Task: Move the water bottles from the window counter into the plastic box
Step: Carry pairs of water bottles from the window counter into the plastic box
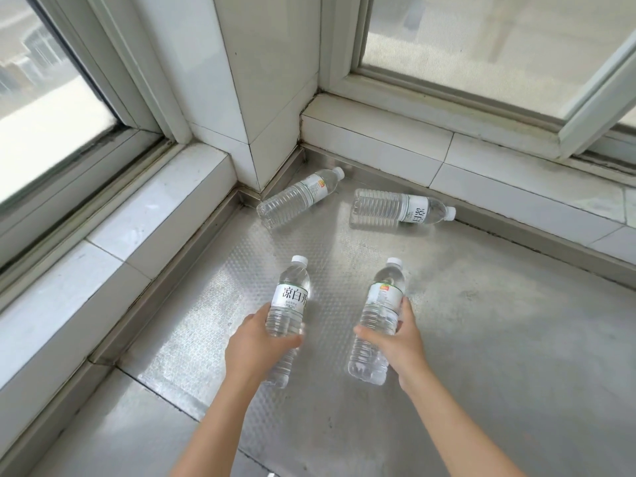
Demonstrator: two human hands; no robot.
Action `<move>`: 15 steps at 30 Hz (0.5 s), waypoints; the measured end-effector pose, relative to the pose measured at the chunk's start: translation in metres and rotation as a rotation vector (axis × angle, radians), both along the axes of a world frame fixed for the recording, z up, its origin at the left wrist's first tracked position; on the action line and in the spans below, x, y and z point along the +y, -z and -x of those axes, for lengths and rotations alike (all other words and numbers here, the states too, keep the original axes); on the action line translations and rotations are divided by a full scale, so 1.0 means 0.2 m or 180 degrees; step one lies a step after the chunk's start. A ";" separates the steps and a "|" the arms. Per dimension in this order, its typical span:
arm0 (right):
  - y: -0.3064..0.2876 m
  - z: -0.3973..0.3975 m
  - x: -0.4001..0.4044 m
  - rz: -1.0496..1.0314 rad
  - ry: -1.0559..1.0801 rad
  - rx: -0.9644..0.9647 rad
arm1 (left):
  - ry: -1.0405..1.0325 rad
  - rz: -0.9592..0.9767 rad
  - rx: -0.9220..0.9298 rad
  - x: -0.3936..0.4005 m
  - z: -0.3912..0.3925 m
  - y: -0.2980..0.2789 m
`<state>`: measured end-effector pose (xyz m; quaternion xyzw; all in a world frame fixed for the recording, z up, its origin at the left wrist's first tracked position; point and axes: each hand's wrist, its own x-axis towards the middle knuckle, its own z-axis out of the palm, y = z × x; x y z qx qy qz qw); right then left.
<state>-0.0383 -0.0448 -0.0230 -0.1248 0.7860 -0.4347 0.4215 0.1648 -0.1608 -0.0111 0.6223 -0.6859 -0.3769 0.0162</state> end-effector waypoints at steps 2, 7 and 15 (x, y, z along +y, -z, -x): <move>0.01 -0.07 -0.03 -0.0211 -0.0157 0.0229 | 0.0012 0.0013 0.0008 0.00 0.01 -0.01; 0.06 -0.19 -0.13 -0.0246 -0.0002 0.0270 | -0.0062 -0.0118 0.0247 0.01 0.01 -0.04; -0.05 -0.19 -0.14 -0.0184 -0.0025 0.0419 | -0.0373 -0.0158 0.0675 0.04 -0.02 -0.05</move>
